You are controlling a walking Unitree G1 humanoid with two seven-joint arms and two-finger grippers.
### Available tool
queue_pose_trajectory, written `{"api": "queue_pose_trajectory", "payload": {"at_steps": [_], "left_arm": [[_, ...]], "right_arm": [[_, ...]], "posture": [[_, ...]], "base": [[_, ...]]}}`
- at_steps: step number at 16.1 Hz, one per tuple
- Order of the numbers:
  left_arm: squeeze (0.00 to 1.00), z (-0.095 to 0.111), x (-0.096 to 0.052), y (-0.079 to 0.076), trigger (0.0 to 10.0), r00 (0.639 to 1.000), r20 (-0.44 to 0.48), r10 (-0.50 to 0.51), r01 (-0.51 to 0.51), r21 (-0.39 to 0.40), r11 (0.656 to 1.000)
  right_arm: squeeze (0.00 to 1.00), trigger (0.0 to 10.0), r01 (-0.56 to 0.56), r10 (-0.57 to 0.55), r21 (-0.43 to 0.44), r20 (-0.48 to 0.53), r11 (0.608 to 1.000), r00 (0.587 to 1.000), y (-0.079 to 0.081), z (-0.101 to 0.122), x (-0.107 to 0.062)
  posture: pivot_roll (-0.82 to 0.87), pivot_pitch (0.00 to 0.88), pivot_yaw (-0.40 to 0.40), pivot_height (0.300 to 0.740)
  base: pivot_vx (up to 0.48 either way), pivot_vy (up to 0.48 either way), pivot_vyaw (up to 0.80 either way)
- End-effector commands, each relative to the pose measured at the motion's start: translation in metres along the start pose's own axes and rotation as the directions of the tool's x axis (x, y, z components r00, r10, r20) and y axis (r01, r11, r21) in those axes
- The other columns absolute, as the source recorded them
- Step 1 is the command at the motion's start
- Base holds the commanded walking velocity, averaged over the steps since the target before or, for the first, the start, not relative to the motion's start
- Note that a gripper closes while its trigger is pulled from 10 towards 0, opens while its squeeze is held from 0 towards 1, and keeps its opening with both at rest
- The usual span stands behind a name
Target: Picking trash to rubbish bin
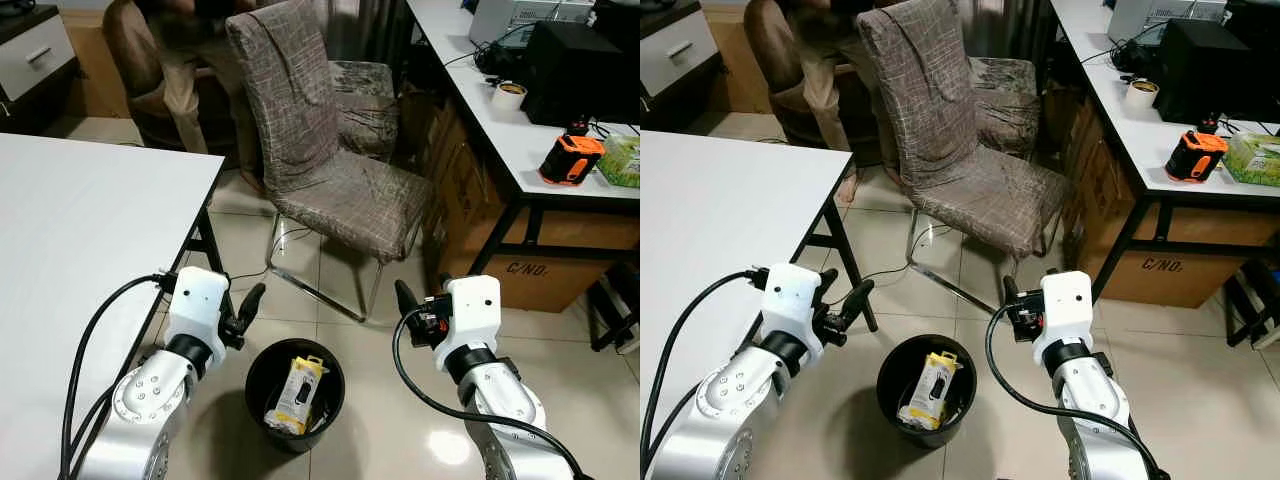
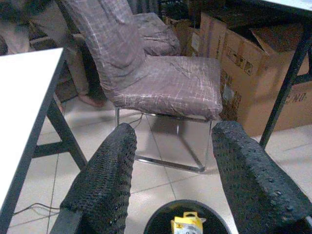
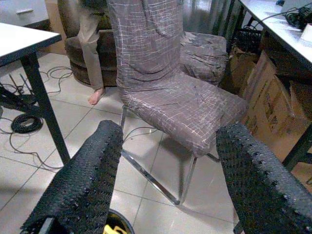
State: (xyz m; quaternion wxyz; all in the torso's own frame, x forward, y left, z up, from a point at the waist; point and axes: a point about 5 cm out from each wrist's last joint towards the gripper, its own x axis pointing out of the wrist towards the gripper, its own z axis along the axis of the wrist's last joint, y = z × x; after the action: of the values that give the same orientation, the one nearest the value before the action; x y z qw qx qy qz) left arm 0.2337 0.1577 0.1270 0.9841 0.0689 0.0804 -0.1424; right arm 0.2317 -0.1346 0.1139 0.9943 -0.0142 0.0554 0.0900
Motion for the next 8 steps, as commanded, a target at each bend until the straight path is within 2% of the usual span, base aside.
{"api": "queue_pose_trajectory", "payload": {"at_steps": [1, 8], "left_arm": [[0.00, 0.0041, 0.0000, 0.0038, 10.0, 0.999, 0.009, 0.032, -0.032, 0.018, 0.999], [0.00, 0.0060, 0.0026, 0.0065, 10.0, 0.998, 0.017, 0.060, -0.060, 0.020, 0.998]], "right_arm": [[0.00, 10.0, -0.001, 0.001, -0.003, 0.009, 1.000, 1.000, 0.0012, 0.0047, 0.0008], [0.00, 10.0, 0.002, -0.002, -0.001, 0.014, 1.000, 1.000, 0.0013, 0.0052, 0.0006]], "posture": [[-0.04, 0.000, -0.032, 0.740], [-0.04, 0.000, -0.030, 0.740]], "base": [[-0.311, 0.000, 0.00], [-0.317, 0.000, 0.00]]}}
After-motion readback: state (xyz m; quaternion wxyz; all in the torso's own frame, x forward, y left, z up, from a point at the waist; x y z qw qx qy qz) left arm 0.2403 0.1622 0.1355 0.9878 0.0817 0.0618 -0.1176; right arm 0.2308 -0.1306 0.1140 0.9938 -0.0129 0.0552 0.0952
